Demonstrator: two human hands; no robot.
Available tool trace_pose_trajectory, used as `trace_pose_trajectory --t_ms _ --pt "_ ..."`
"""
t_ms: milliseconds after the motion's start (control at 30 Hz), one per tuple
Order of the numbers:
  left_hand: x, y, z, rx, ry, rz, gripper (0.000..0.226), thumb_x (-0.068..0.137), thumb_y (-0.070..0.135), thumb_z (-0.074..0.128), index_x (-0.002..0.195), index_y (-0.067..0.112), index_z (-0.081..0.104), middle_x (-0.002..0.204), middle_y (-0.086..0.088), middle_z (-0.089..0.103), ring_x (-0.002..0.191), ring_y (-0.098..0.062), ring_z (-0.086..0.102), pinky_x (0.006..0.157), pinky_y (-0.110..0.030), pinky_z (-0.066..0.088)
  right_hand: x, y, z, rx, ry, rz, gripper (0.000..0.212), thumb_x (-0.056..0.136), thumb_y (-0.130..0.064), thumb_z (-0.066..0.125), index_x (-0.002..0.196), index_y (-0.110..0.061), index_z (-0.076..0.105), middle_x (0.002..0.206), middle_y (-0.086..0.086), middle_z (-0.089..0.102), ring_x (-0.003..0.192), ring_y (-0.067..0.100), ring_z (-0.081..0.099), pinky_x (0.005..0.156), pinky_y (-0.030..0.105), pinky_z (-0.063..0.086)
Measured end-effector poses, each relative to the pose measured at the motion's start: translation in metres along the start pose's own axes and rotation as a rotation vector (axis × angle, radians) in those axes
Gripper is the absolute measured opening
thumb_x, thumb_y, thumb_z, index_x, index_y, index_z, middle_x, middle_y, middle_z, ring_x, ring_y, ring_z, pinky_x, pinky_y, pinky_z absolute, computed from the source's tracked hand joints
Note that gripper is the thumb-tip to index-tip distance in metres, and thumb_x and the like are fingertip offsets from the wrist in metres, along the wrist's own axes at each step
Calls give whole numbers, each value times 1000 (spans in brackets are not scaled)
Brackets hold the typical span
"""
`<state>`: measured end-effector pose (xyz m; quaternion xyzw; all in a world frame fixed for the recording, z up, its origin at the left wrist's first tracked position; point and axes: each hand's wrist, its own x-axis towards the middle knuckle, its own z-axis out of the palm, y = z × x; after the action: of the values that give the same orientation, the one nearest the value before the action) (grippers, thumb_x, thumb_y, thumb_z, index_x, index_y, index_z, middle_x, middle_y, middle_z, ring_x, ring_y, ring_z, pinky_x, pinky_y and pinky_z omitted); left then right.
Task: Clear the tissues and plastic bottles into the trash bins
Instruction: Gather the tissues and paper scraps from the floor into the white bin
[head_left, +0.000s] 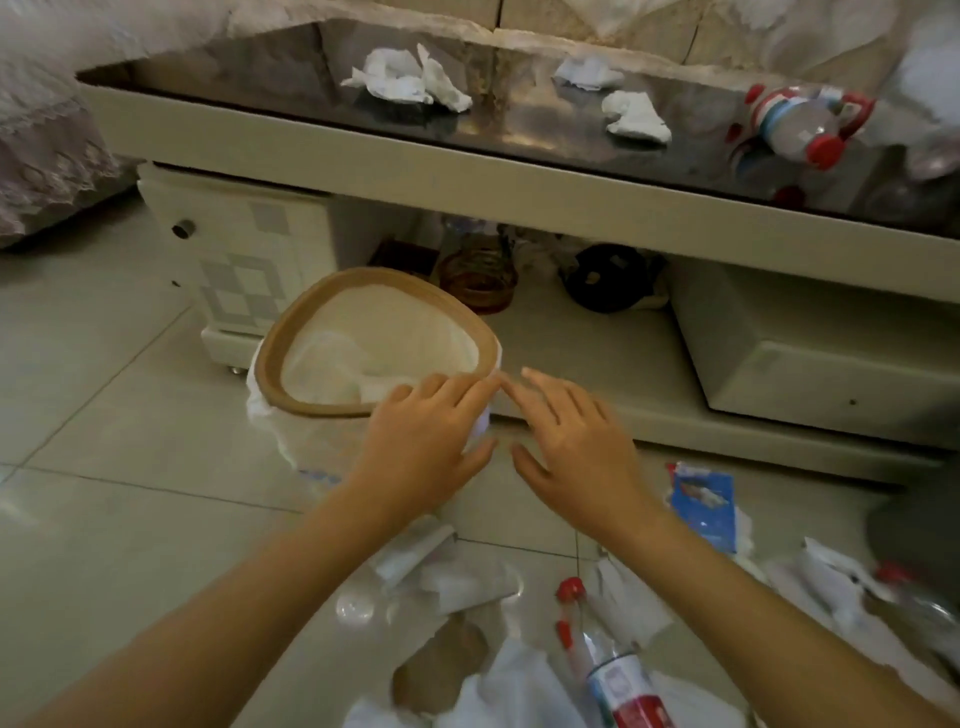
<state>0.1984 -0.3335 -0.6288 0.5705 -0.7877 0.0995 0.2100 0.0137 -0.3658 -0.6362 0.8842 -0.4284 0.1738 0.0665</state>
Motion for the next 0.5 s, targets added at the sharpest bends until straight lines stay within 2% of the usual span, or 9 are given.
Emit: trace_pose_trajectory --t_ms 100,167,267,367,500 --pt "-6 30 20 1 -75 93 61 72 43 73 124 15 60 112 -2 67 94 -22 66 67 -34 52 -45 15 2 -44 -86 48 69 83 -37 64 143 -19 36 141 10 47 125 27 49 98 44 45" --pt "-9 47 36 -16 -143 126 69 66 43 78 126 16 60 112 -2 67 93 -22 66 65 -32 52 -75 25 5 -67 -133 85 72 80 -35 68 143 -19 38 140 11 49 124 29 50 97 45 44" --pt "-11 76 55 -26 -296 175 74 76 49 69 139 20 43 129 -2 57 111 -23 59 81 -37 50 -122 42 13 -105 -210 155 73 76 -36 71 140 -21 40 139 11 49 122 31 52 96 48 44" --pt "-12 106 76 -22 -379 216 74 89 52 54 148 25 20 146 1 38 130 -21 41 101 -39 39 -165 61 17 -146 -277 238 73 73 -38 74 137 -21 44 137 12 52 118 32 55 91 49 48" --pt "-8 146 109 -13 -467 254 74 89 51 52 148 25 15 147 -1 35 129 -24 40 100 -40 39 -212 89 17 -186 -329 332 73 69 -36 77 134 -21 48 134 13 54 116 34 56 88 49 49"
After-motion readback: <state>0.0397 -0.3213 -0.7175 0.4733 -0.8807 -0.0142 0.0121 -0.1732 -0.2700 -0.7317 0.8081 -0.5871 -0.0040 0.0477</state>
